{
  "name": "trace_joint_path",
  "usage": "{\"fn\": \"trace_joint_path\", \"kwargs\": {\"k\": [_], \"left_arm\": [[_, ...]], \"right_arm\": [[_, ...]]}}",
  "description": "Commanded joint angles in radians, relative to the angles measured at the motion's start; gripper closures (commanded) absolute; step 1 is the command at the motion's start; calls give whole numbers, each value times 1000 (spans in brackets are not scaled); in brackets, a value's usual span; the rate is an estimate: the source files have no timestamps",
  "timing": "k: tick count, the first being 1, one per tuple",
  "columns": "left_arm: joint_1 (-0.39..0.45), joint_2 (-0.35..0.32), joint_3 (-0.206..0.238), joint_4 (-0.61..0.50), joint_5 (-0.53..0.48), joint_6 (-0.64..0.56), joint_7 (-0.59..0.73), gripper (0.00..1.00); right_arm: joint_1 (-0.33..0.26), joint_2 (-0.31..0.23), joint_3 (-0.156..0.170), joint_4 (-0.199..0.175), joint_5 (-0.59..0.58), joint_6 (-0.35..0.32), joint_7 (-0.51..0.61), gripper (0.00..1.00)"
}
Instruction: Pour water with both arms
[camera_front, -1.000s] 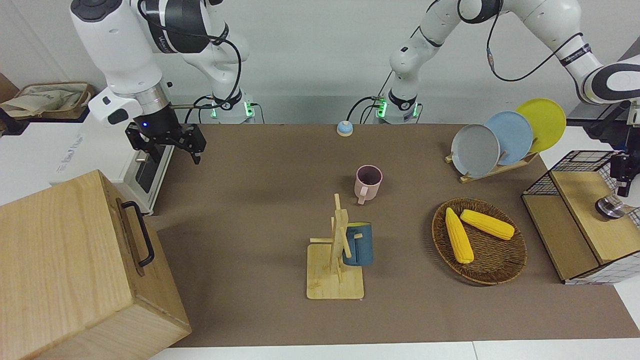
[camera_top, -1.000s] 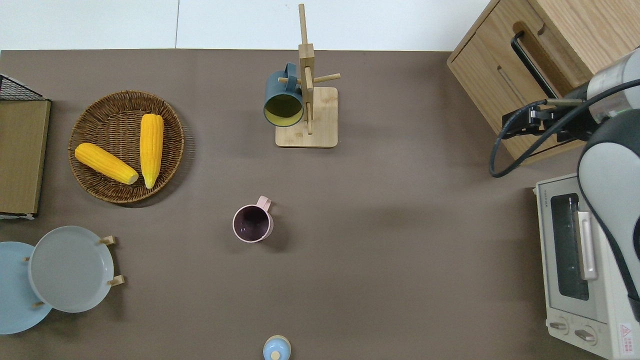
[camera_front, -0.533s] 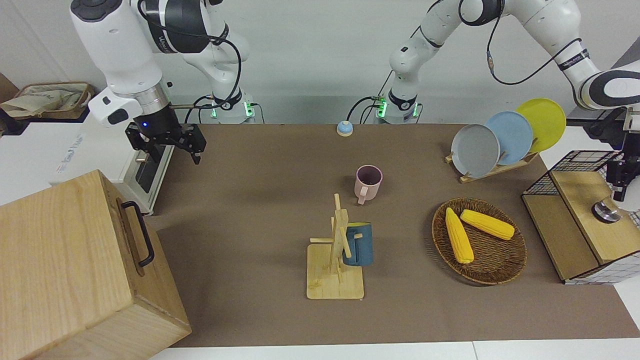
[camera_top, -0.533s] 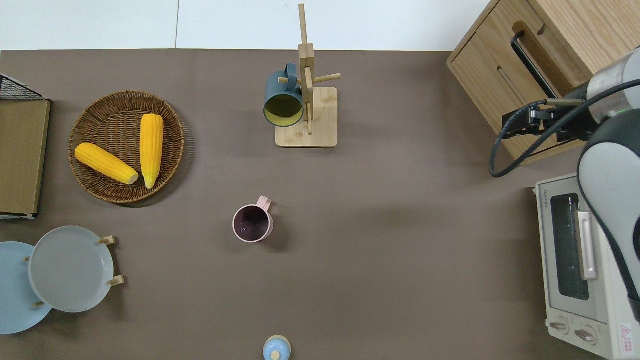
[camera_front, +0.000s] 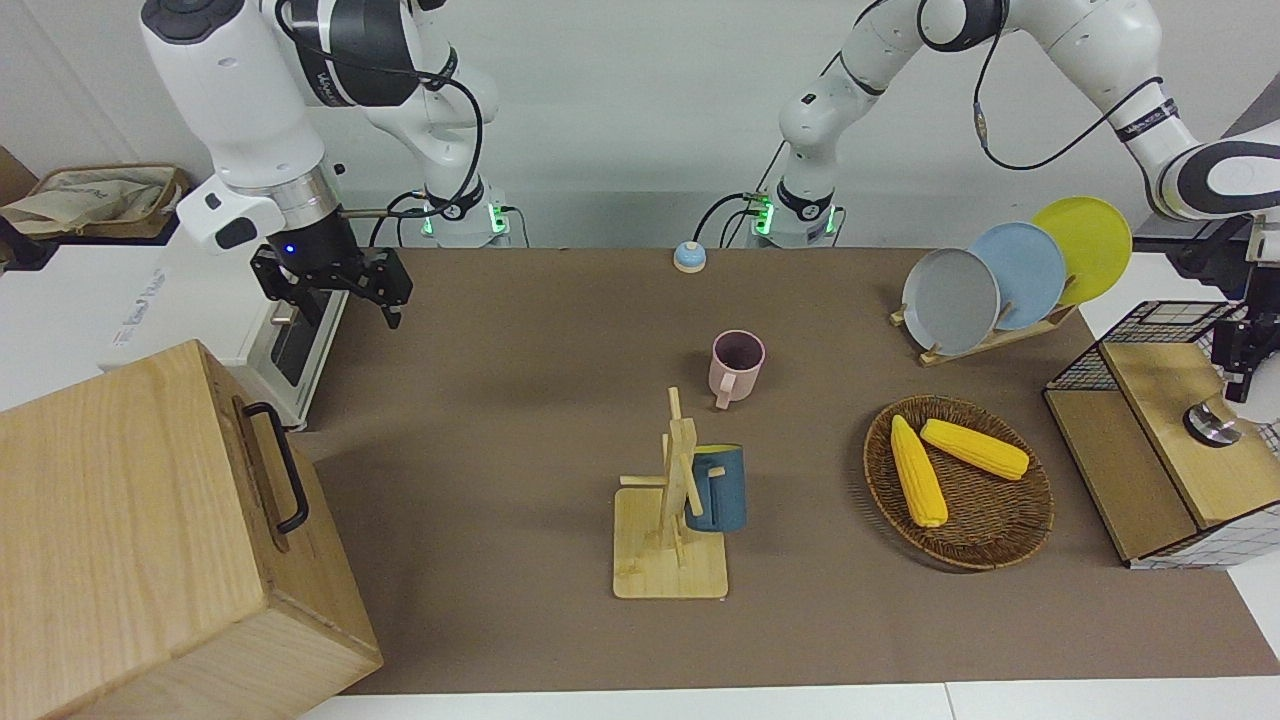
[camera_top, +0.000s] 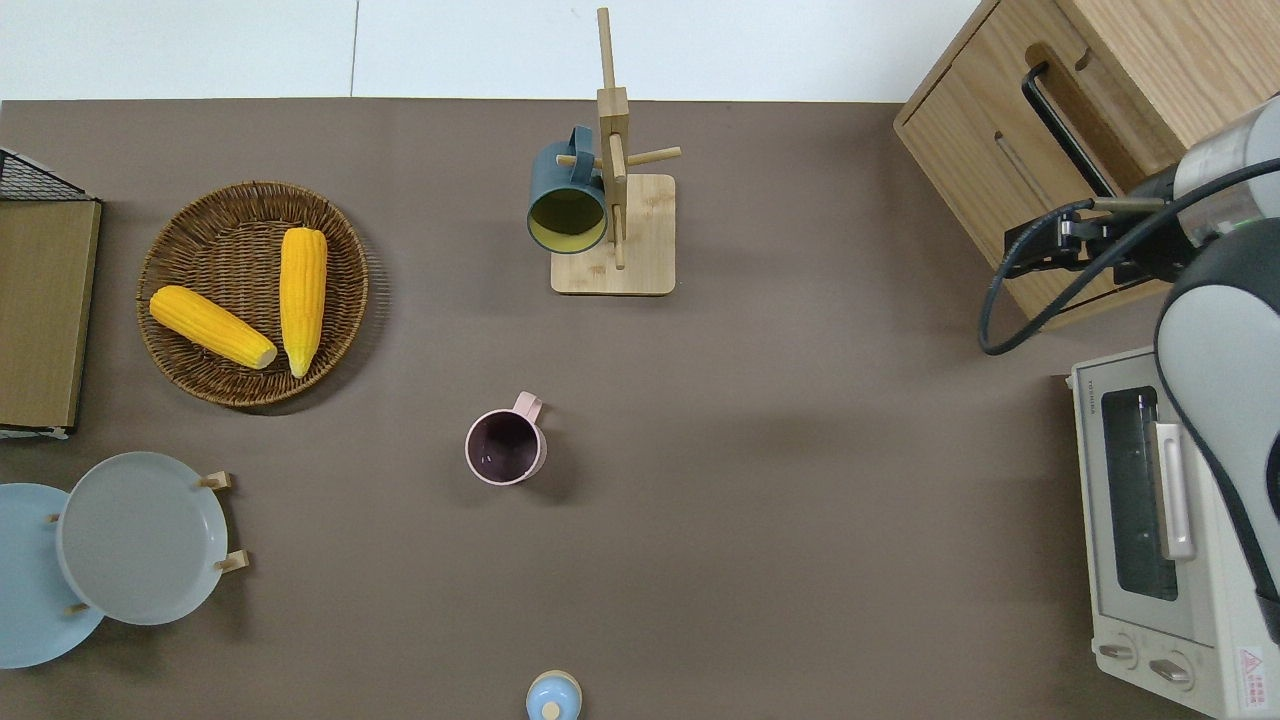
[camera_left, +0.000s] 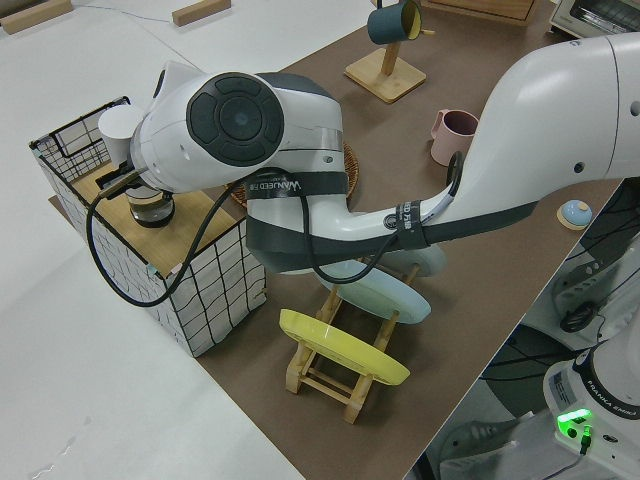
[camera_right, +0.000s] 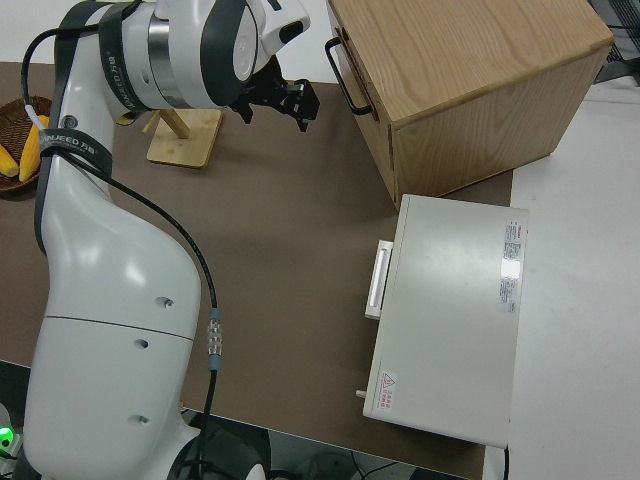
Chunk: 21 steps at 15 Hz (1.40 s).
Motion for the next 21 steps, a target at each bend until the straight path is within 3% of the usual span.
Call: {"fn": "trace_joint_path", "kwargs": {"k": [1,5,8,13,17,21], "left_arm": [[-2,-6,-8,-5,-26,34,6,0],[-4,-11,-2,1,-6,29,-80,0],[-2,-31,-2,1,117,6,-175,0],[10,-80,1,20,278,-161,-339,0],[10,-120,27,38,382,-343,-368,0],[7,-165,43,73,431,-541,-451,0]], "right_arm": [[-20,-29,18,-22,-4,3,-17,5],[-20,-29,18,-23,-4,3,-17,2],[-20,-29,18,-22,-4,3,-17,5],[-20,-29,18,-22,-4,3,-17,5],[-20,-29,18,-22,-4,3,-17,5],[-20,-29,18,-22,-4,3,-17,5]]}}
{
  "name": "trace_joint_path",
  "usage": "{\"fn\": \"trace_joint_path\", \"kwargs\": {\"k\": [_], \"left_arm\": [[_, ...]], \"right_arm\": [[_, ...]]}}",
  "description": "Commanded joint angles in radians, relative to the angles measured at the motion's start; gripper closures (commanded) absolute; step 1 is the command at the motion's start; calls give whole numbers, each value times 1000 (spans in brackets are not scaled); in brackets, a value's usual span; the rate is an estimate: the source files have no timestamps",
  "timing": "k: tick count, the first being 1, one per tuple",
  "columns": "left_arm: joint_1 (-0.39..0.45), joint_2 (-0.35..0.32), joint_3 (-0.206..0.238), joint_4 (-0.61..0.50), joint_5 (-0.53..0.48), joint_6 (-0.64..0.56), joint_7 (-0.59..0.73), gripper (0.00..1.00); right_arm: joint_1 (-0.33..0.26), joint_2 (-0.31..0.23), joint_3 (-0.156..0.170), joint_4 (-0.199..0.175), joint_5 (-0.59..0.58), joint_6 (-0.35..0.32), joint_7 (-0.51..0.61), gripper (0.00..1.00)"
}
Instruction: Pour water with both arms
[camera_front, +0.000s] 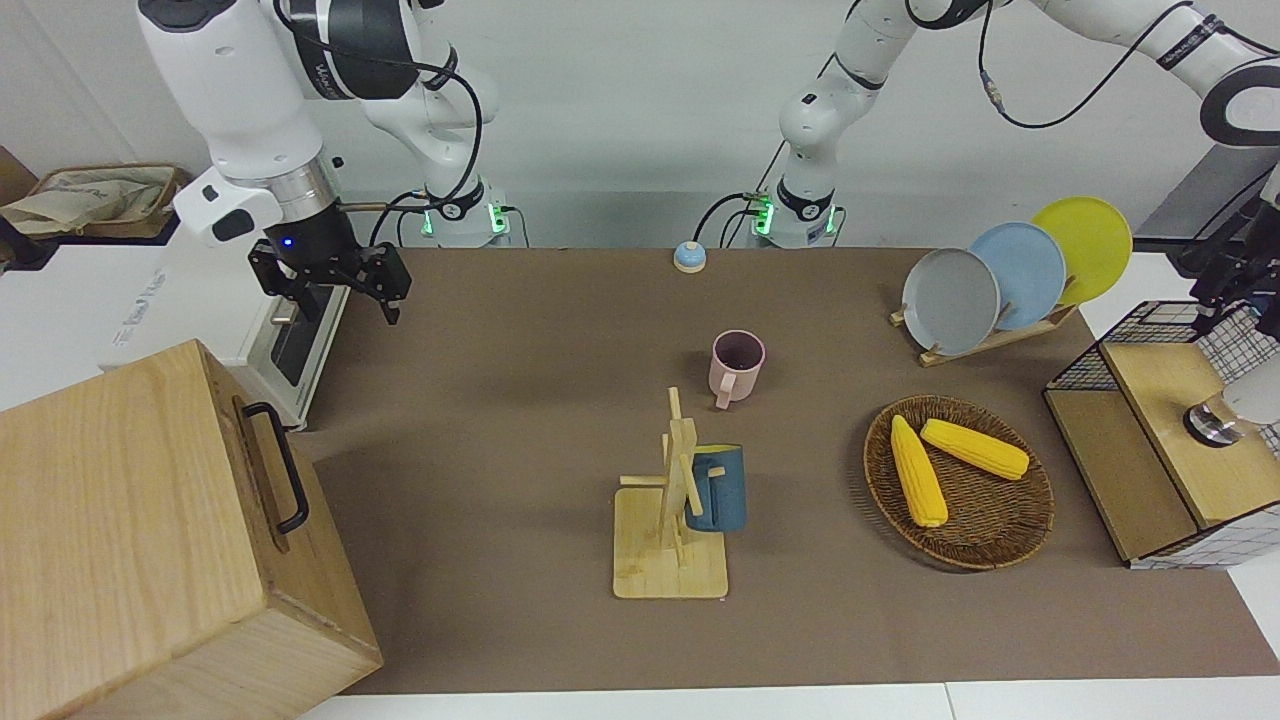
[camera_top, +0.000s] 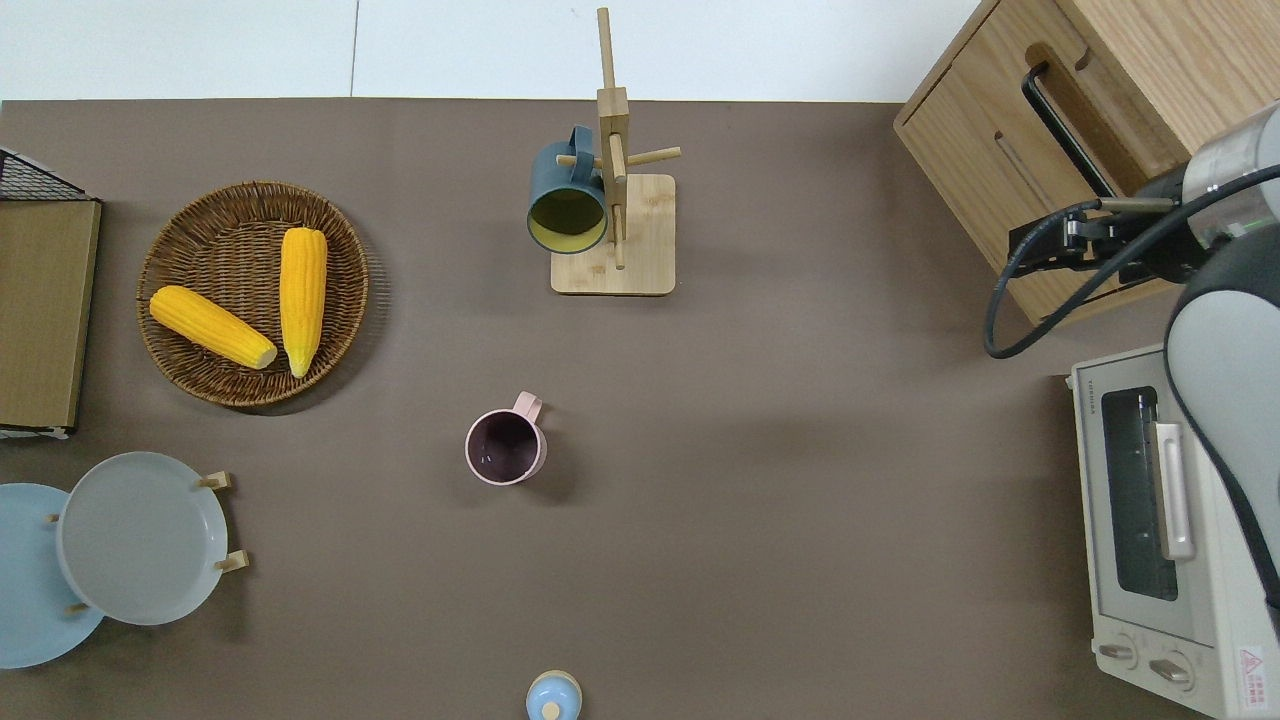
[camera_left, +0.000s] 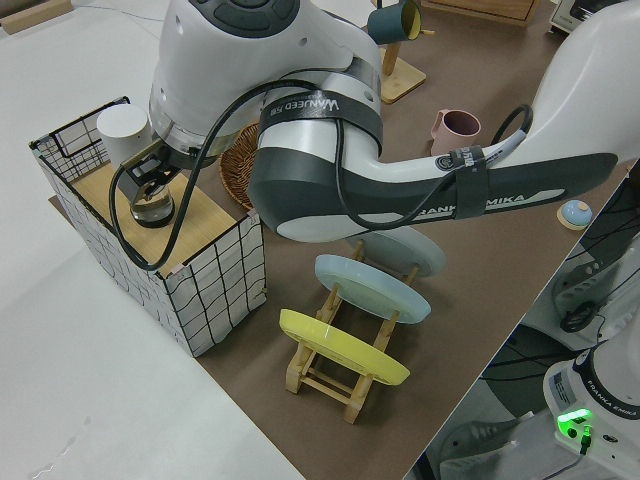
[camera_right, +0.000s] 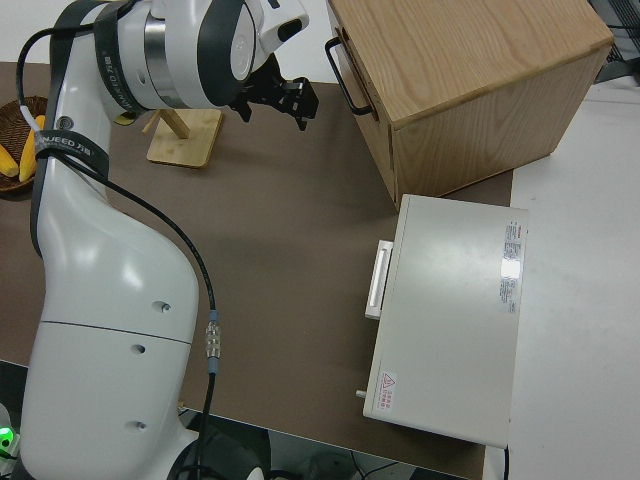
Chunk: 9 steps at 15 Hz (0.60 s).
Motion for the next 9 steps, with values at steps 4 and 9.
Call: {"fn": "trace_joint_path", "kwargs": {"k": [4,9], "left_arm": [[-13,-101,-35,52,187,-262,-243,0],[-35,-150,-179,45,284,-380,-461,0]], "right_arm": [[-20,-19,18,-22,-4,3,-17,5],[-20,-19,18,-23,-4,3,-17,5]]}}
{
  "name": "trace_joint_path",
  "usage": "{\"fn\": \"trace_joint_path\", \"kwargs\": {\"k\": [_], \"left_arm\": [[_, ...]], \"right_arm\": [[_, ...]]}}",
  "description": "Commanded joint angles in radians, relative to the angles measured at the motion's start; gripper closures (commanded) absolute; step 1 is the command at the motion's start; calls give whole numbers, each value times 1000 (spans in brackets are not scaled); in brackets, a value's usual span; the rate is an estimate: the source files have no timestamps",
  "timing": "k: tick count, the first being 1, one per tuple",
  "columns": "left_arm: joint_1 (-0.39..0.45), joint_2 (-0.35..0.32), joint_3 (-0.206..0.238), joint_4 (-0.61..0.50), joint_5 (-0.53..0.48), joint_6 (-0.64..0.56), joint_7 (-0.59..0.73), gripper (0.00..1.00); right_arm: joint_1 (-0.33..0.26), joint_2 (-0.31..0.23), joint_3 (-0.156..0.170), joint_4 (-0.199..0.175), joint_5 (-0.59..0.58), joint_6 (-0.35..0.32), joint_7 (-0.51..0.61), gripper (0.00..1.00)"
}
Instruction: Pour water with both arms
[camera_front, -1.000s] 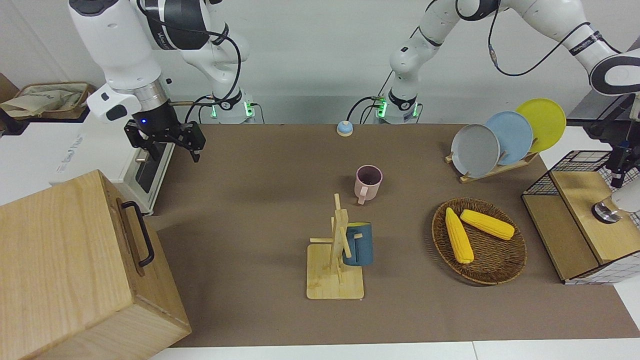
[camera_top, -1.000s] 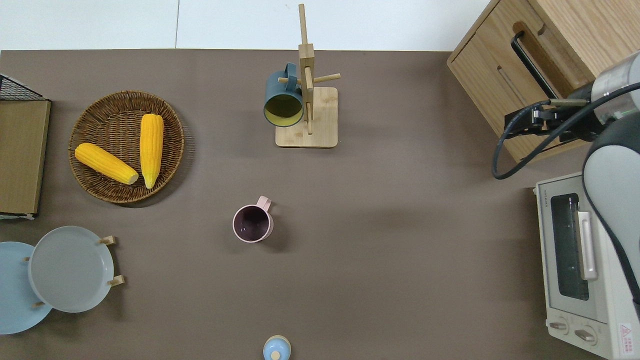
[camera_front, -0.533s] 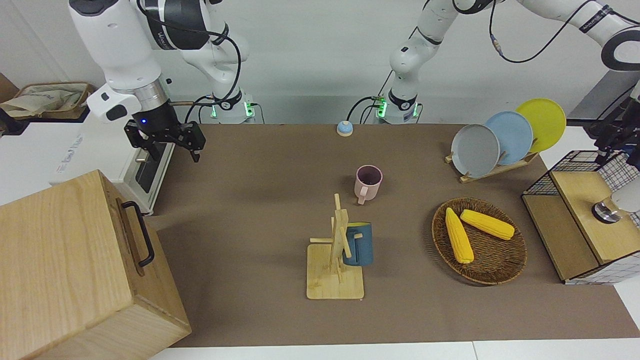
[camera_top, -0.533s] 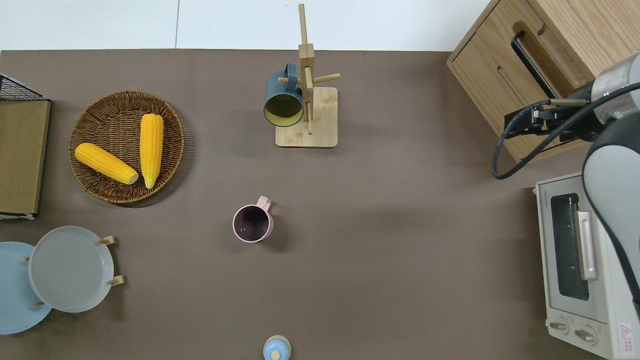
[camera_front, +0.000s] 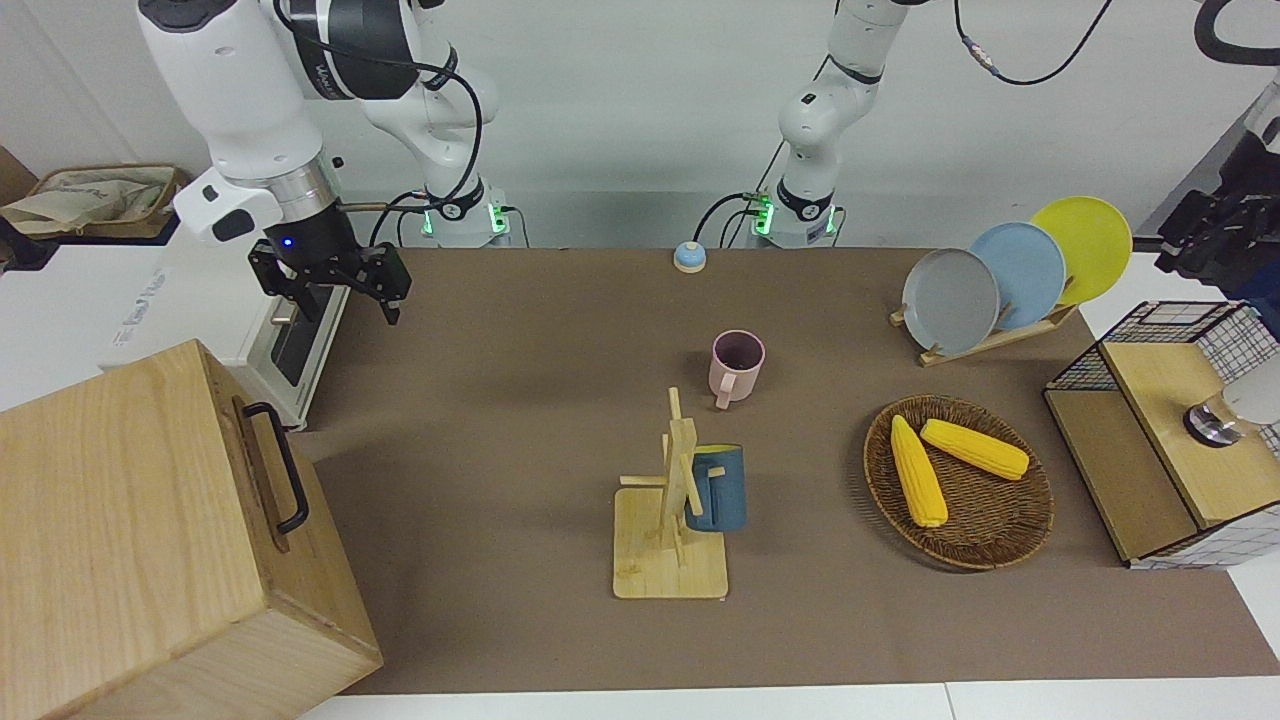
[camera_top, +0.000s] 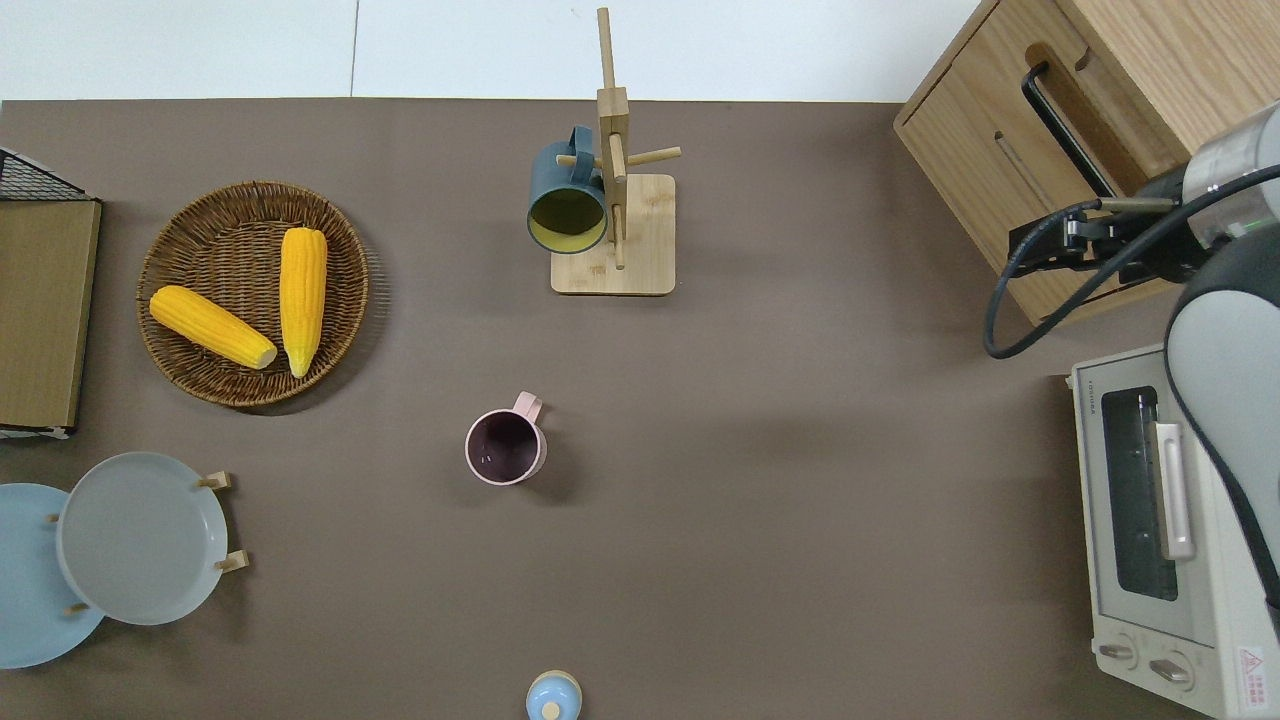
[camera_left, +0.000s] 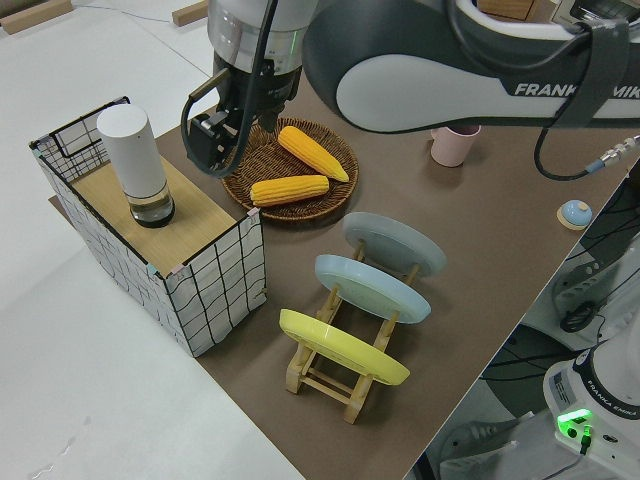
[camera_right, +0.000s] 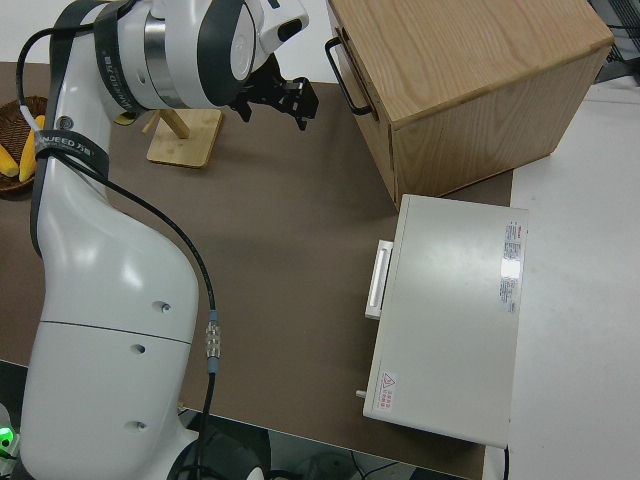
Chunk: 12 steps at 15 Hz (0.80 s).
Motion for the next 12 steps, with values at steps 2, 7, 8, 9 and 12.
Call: {"fn": "trace_joint_path", "kwargs": {"k": [2,7,8,9,12], "left_arm": [[-20,-11,-155,-5,101,-116,-96,0],[-61,-11,-244,-8,98,-170,-141,0],[-93,-12,-223,-8,101,-186,-144,0],[-165,-15,-156,-8,101,-191,-145,0],[-536,-18,193,-13,95,-194,-141,0]], "right_arm": [[-19,-19,18,-23,-4,3,-17,5],[-20,-19,18,-23,-4,3,-17,5],[-20,-19,18,-22,-4,3,-17,5],[-19,-19,18,-22,-4,3,-17,5],[-19,-19,18,-22,-4,3,-17,5]]}}
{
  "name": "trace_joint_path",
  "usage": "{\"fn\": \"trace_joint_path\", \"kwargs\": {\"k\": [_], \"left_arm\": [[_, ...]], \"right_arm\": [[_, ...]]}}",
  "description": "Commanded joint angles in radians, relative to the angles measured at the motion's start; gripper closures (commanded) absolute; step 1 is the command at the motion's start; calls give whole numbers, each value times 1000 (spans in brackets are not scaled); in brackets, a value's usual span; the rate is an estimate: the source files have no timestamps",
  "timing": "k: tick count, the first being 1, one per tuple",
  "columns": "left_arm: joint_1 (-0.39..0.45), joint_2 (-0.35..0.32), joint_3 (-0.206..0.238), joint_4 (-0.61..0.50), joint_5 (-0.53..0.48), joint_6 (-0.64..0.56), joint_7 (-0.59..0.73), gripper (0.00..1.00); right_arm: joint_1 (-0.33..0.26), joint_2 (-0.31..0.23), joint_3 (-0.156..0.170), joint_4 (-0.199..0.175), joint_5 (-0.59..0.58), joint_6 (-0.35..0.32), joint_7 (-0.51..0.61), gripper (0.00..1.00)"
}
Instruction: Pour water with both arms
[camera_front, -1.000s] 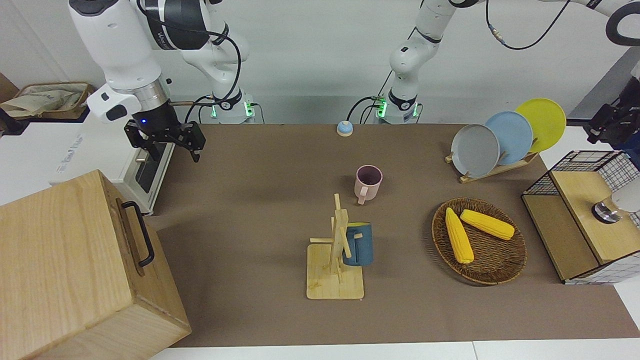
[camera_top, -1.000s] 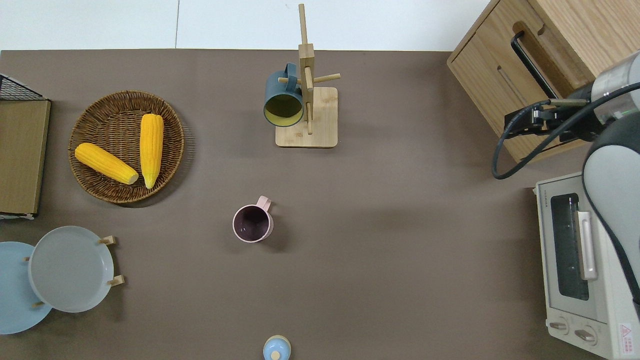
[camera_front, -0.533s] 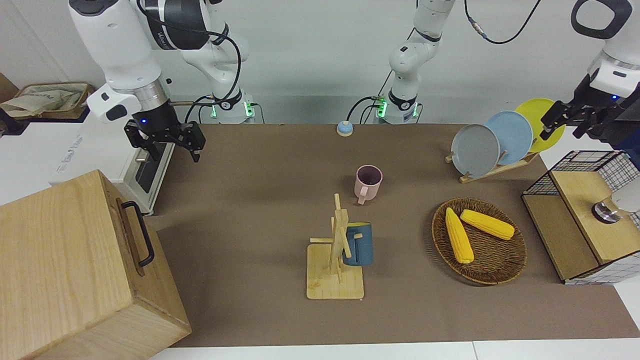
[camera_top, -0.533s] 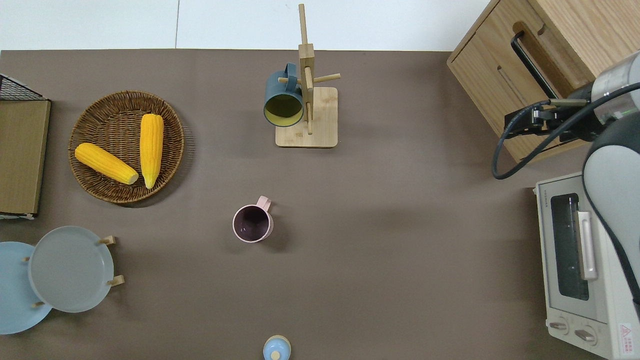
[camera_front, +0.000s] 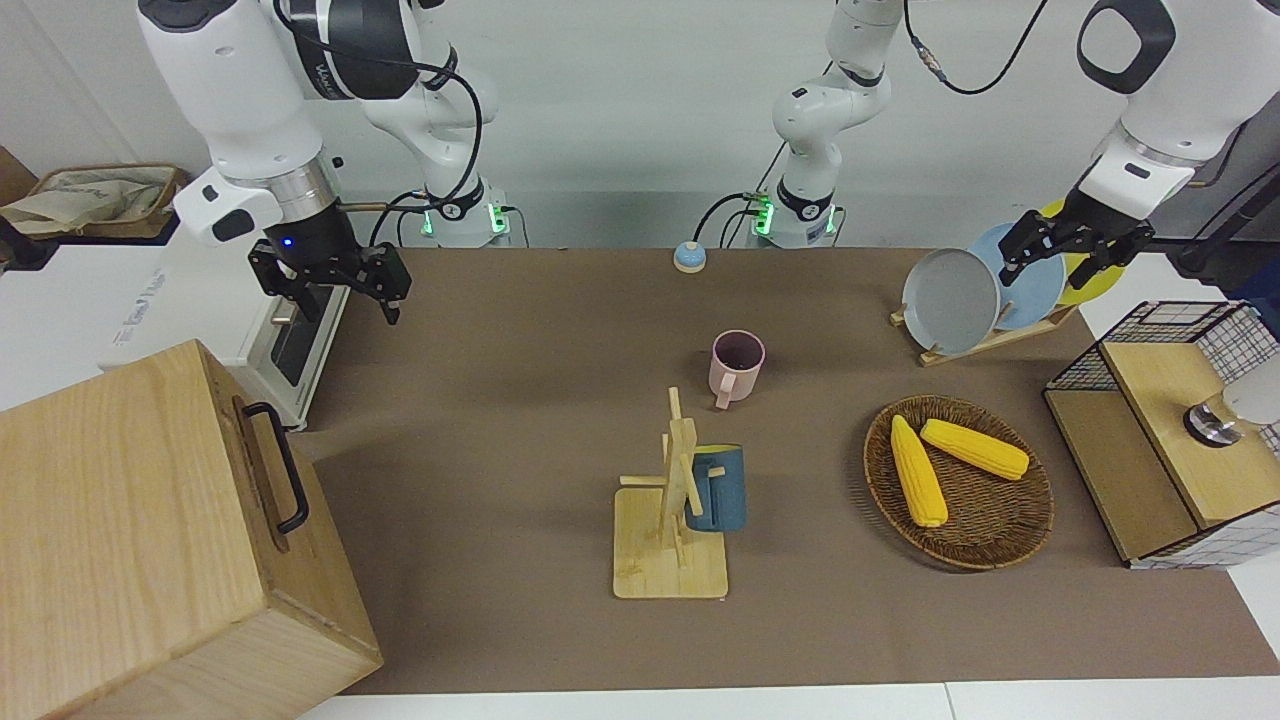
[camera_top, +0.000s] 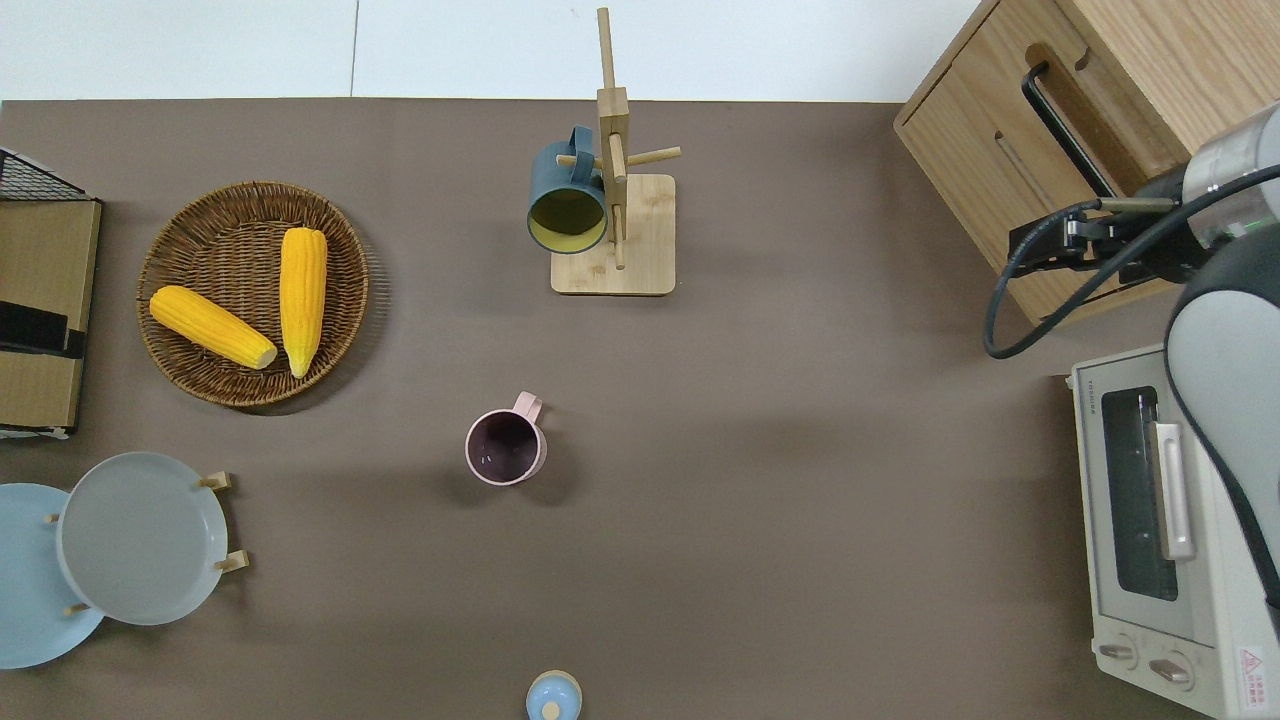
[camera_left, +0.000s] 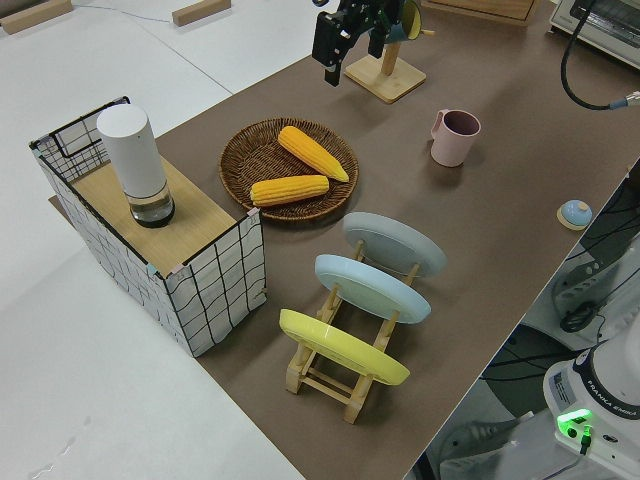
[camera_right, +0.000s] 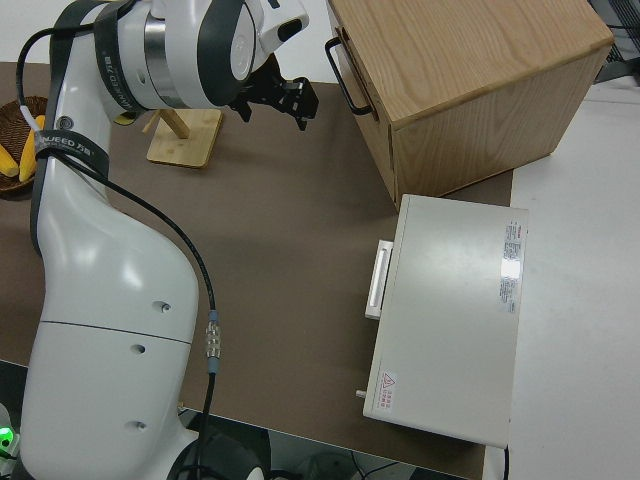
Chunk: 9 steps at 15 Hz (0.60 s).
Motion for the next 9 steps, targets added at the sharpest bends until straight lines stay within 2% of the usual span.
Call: {"fn": "trace_joint_path", "kwargs": {"k": [1,2,6,9], "left_arm": [[-345,-13,296,-11,22,-21,-7,0],[-397,-13,314,-25,28,-24,-15,0],[-508,-13,320,-45,17,-23,-18,0],[-511,-13,302,-42,16,-24,-10,0]], "right_arm": [[-20,-19,18,-22,-4,3,-17,5],[-20,-19,18,-22,-4,3,-17,5],[-20,-19,18,-23,-4,3,-17,5],[-20,-19,18,-22,-4,3,-17,5]]}}
